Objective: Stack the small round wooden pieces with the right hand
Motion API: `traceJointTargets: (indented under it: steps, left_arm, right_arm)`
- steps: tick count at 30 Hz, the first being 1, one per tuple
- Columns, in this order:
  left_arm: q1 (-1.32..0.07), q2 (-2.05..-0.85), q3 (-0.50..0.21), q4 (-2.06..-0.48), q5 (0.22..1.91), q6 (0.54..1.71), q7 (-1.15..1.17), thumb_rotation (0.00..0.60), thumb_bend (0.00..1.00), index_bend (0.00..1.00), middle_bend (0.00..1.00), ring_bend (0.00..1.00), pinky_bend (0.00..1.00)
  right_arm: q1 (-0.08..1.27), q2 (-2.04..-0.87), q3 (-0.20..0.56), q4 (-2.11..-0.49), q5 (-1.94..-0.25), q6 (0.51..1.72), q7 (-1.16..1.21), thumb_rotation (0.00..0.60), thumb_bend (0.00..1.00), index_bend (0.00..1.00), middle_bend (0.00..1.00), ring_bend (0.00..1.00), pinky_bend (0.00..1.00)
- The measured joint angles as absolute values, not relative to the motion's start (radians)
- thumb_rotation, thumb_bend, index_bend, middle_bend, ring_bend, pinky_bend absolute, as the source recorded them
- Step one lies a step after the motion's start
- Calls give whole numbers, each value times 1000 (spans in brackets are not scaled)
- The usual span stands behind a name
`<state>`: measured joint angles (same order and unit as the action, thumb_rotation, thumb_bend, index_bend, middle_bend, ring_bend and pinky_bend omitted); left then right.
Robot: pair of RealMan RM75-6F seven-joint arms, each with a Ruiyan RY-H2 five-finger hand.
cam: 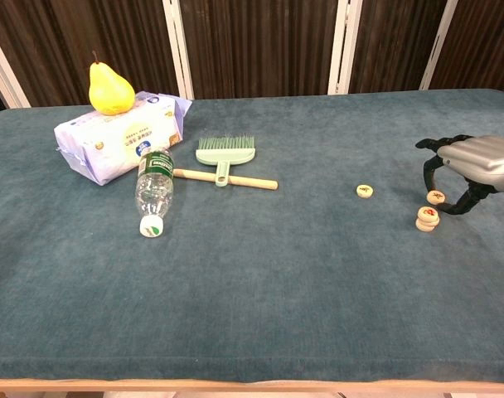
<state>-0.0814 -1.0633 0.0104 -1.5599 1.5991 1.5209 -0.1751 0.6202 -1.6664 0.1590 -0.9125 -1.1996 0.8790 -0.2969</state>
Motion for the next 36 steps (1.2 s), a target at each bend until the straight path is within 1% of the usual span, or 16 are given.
traceJointTargets:
  steps: [4, 12, 17, 20, 25, 36]
  left_arm:
    - [-81, -1063, 11, -1559, 1601, 1521, -174, 600, 483, 0, 0, 0, 0]
    - [-80, -1063, 12, -1561, 1603, 1524, -171, 600, 482, 0, 0, 0, 0]
    - [-77, -1063, 11, -1563, 1602, 1529, -171, 600, 483, 0, 0, 0, 0]
    - [-77, -1063, 11, -1562, 1602, 1529, -173, 600, 483, 0, 0, 0, 0]
    - [-77, -1062, 12, -1561, 1605, 1529, -175, 600, 483, 0, 0, 0, 0]
    - [-78, -1061, 12, -1560, 1604, 1526, -178, 600, 482, 0, 0, 0, 0]
  right_arm:
    - [610, -1644, 159, -958, -1219, 910, -270, 600, 465, 654, 63, 0, 0]
    - [579, -1541, 143, -1147, -1285, 979, -199, 600, 465, 653, 64, 0, 0]
    - [560, -1467, 118, -1260, -1329, 1003, -173, 600, 465, 652, 64, 0, 0]
    - [553, -1443, 99, -1300, -1342, 1004, -181, 600, 464, 650, 64, 0, 0]
    - [552, -1433, 84, -1321, -1337, 985, -224, 600, 465, 649, 64, 0, 0]
    - [557, -1453, 84, -1305, -1305, 970, -269, 600, 465, 650, 64, 0, 0]
